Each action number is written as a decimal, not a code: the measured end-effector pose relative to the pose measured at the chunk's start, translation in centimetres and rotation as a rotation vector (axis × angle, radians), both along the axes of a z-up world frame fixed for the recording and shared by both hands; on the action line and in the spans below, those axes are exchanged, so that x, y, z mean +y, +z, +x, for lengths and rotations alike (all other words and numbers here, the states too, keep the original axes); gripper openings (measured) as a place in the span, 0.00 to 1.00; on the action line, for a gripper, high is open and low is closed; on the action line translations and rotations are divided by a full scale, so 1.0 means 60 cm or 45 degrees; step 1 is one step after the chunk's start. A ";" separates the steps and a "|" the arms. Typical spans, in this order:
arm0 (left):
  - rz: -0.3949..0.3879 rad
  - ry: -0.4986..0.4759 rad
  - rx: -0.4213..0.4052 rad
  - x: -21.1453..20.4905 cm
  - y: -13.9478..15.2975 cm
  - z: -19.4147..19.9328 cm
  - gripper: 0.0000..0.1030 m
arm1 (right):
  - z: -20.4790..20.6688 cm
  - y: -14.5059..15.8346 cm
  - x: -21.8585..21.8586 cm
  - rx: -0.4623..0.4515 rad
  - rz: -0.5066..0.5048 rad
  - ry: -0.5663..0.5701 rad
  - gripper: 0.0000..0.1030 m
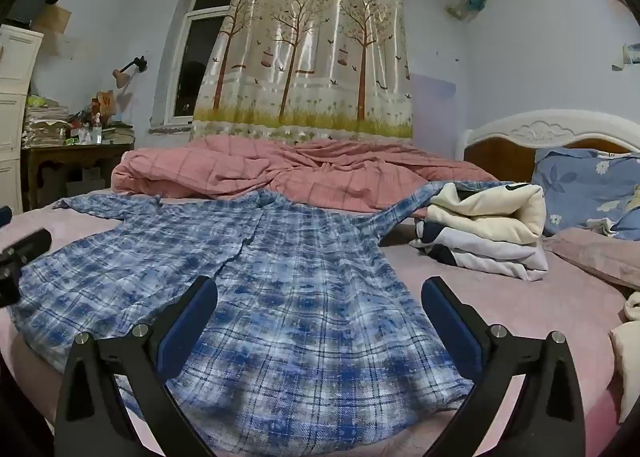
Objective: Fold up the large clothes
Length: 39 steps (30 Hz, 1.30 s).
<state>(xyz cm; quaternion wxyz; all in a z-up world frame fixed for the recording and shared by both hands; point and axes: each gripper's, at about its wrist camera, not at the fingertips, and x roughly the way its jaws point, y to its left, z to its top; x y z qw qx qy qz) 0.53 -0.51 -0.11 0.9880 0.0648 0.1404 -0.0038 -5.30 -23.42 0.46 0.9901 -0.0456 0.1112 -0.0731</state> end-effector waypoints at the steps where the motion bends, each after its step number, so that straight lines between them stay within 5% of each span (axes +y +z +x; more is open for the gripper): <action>1: 0.013 0.003 0.003 -0.005 -0.002 0.007 1.00 | 0.000 0.000 0.000 -0.007 -0.010 -0.007 1.00; 4: -0.067 -0.013 -0.101 0.004 0.014 -0.015 1.00 | -0.005 0.005 0.001 -0.029 -0.047 -0.016 1.00; 15: -0.193 -0.094 -0.076 0.037 0.019 -0.028 1.00 | 0.001 0.001 -0.010 0.018 0.057 0.030 1.00; 39: -0.196 -0.081 -0.030 0.038 0.007 -0.012 1.00 | 0.006 -0.003 -0.018 0.045 0.105 0.014 1.00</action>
